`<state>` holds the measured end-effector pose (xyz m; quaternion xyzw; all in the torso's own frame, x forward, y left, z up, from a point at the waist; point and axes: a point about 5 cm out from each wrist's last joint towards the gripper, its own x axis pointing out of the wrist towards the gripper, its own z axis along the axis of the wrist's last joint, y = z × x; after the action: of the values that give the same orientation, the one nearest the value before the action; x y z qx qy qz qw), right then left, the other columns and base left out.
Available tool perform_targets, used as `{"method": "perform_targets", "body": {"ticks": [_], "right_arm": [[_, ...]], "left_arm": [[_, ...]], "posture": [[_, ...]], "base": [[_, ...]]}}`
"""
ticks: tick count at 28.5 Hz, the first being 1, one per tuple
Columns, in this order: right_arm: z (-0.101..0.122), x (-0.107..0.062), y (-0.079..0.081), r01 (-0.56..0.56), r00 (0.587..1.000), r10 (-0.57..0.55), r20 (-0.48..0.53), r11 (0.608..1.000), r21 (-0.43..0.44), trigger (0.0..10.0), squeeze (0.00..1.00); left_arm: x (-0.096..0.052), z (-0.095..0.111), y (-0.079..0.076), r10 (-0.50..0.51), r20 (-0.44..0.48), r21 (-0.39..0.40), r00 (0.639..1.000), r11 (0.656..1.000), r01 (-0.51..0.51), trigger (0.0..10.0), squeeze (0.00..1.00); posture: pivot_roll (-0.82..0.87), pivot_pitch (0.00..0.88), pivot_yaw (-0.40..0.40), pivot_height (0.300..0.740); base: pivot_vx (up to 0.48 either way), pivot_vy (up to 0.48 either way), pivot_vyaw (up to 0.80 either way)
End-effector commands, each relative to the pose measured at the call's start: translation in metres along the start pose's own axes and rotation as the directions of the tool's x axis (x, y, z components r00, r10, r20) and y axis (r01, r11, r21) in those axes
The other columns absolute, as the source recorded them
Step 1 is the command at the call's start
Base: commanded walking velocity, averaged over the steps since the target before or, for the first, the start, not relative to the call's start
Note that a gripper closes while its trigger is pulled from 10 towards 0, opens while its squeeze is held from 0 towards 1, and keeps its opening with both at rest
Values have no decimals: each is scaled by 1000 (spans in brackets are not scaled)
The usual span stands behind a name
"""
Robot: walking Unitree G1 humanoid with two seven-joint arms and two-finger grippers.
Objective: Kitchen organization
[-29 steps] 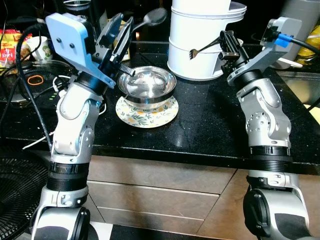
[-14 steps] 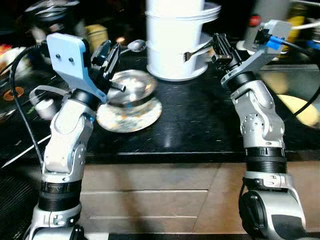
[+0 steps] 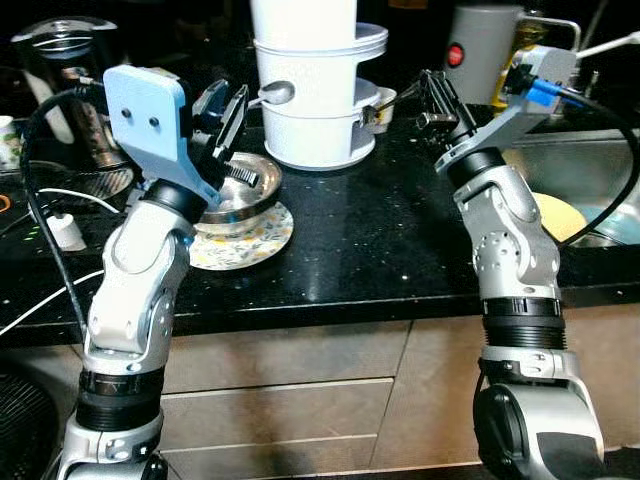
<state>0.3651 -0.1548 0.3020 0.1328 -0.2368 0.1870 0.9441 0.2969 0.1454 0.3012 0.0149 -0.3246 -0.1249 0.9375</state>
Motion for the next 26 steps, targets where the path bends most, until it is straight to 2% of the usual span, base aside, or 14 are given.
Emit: {"method": "perform_targets", "body": {"ticks": [1,12,26], "right_arm": [[-2,-1,3,-18,1000,18,0,1000,-9,10000,0],[-8,-1,11,-51,998,51,-23,998,-39,10000,0],[-8,-1,14,-61,998,60,-27,996,-62,10000,0]], "left_arm": [[-1,0,0,7,-8,5,1000,1000,-6,10000,0],[-2,-2,2,20,-22,-8,1000,1000,-20,10000,0],[0,-3,-4,1,-23,-25,1000,1000,-2,10000,0]], "posture": [[21,0,0,740],[21,0,-3,740],[17,0,-3,740]], "base": [[0,-416,0],[0,-443,0],[0,-437,0]]}}
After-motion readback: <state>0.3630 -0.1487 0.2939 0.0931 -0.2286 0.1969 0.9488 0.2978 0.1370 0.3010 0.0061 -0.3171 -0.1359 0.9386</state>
